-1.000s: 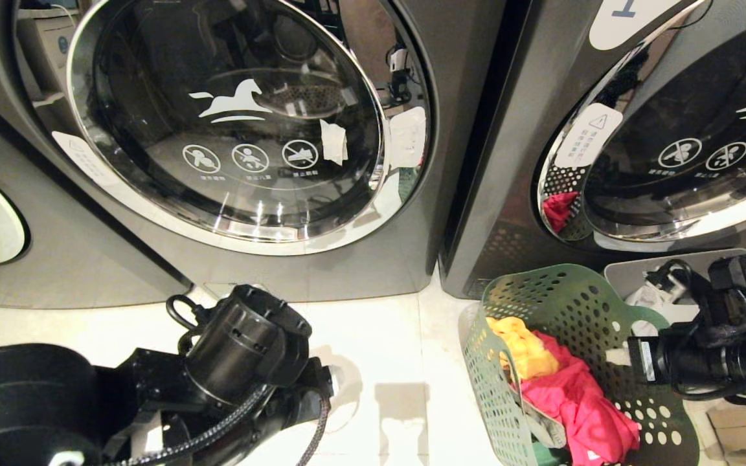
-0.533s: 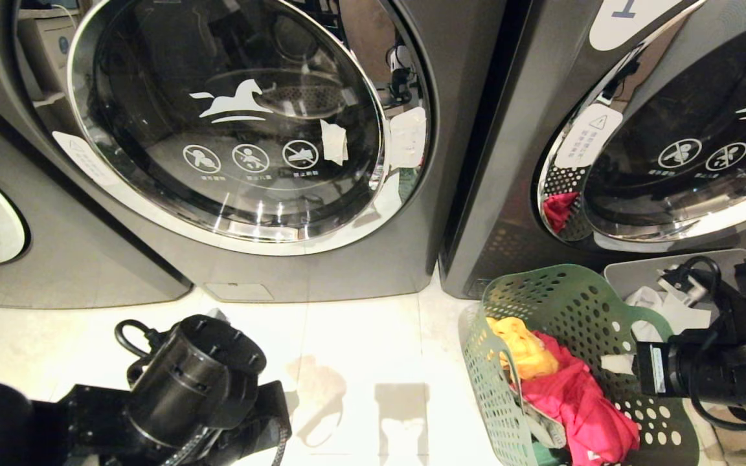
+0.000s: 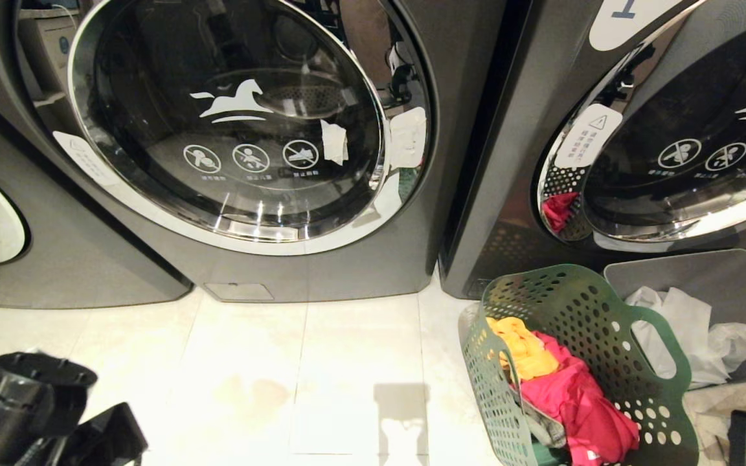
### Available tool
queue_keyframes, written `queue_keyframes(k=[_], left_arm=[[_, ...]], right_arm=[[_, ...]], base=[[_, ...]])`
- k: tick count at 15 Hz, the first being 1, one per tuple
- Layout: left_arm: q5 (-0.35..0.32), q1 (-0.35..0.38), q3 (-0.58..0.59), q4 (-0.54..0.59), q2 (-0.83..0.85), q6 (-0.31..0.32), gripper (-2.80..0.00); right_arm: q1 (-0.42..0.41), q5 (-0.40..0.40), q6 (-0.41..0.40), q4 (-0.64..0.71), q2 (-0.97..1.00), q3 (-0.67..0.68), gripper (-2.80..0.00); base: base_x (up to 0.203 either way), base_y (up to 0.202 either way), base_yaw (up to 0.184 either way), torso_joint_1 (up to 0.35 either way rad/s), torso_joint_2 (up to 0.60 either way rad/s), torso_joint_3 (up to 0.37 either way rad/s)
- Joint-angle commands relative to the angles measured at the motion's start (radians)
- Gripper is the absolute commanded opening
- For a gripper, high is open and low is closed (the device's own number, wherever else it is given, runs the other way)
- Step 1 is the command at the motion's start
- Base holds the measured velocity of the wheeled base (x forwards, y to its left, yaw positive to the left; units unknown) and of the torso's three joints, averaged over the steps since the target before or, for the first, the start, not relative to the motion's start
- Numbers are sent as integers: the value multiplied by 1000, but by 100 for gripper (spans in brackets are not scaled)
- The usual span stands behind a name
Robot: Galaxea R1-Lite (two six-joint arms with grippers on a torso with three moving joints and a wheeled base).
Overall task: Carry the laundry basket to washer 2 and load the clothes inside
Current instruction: Open the lid of the washing machine
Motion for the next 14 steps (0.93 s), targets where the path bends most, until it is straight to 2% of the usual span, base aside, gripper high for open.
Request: queue_keyframes(k=[1, 2, 3, 5, 6, 7, 8, 10, 12, 14], left_arm=[[45, 181, 103, -5, -121, 19, -280], [88, 200, 147, -7, -182, 35, -280], [127, 205, 192, -8, -243, 67, -280], [152, 180, 239, -12, -356, 186, -280], [150, 148, 254, -16, -436, 285, -280], [134, 125, 265, -18, -520, 399, -280], [97, 110, 277, -14, -611, 515, -280], [-16, 95, 292, 17, -740, 739, -280], [-219, 87, 289, 59, -841, 854, -280], [-435, 86, 304, 78, -928, 926, -280]], right_arm=[[-63, -22, -6, 0, -107, 37, -280], [-56, -21, -37, 5, -144, 50, -280], [-41, -19, -121, 12, -200, 76, -280], [-15, -3, -362, 17, -270, 151, -280], [0, 20, -478, 19, -322, 206, -280], [9, 41, -518, 21, -356, 258, -280], [13, 51, -514, 23, -384, 304, -280], [20, 43, -505, 42, -428, 330, -280], [23, 24, -458, 108, -506, 318, -280], [24, 13, -402, 133, -565, 318, -280]], base=[[0, 0, 0, 0, 0, 0], [0, 0, 0, 0, 0, 0], [0, 0, 0, 0, 0, 0], [0, 0, 0, 0, 0, 0], [0, 0, 0, 0, 0, 0], [0, 0, 0, 0, 0, 0], [0, 0, 0, 0, 0, 0], [0, 0, 0, 0, 0, 0], [0, 0, 0, 0, 0, 0], [0, 0, 0, 0, 0, 0]])
